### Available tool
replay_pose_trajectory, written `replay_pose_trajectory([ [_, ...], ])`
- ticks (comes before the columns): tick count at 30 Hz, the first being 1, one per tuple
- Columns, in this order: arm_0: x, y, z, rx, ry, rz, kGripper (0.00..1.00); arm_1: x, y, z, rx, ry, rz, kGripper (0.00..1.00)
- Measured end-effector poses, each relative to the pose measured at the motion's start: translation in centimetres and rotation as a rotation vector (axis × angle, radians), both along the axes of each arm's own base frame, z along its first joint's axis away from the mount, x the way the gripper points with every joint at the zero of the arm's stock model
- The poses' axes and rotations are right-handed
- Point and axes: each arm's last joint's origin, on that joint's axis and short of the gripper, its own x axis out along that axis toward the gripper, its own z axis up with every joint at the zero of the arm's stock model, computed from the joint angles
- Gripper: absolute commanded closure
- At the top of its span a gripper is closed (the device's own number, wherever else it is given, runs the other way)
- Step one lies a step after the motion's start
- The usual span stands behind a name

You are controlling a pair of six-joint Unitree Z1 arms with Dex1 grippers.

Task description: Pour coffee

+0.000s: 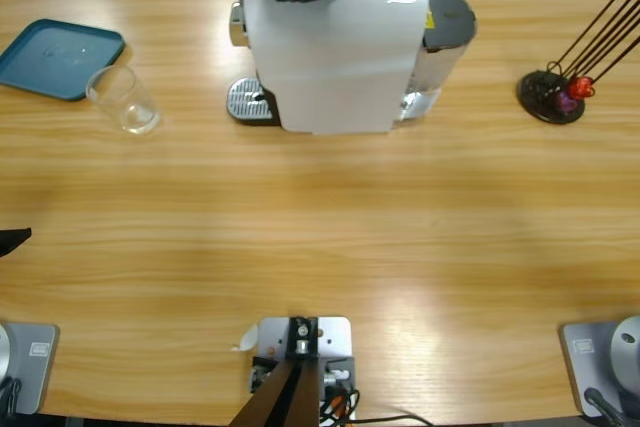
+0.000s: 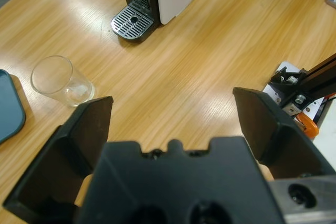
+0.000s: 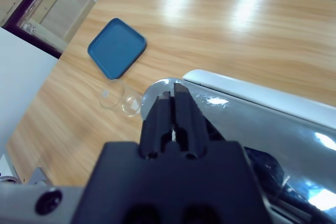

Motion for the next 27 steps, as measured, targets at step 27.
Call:
replay_pose_trajectory([
  [27,5.0,0.3,-3.1,0.029,0.000,0.463,0.004,-14.0,-12.6,4.5,-0.275,-0.165,0.411,0.000],
])
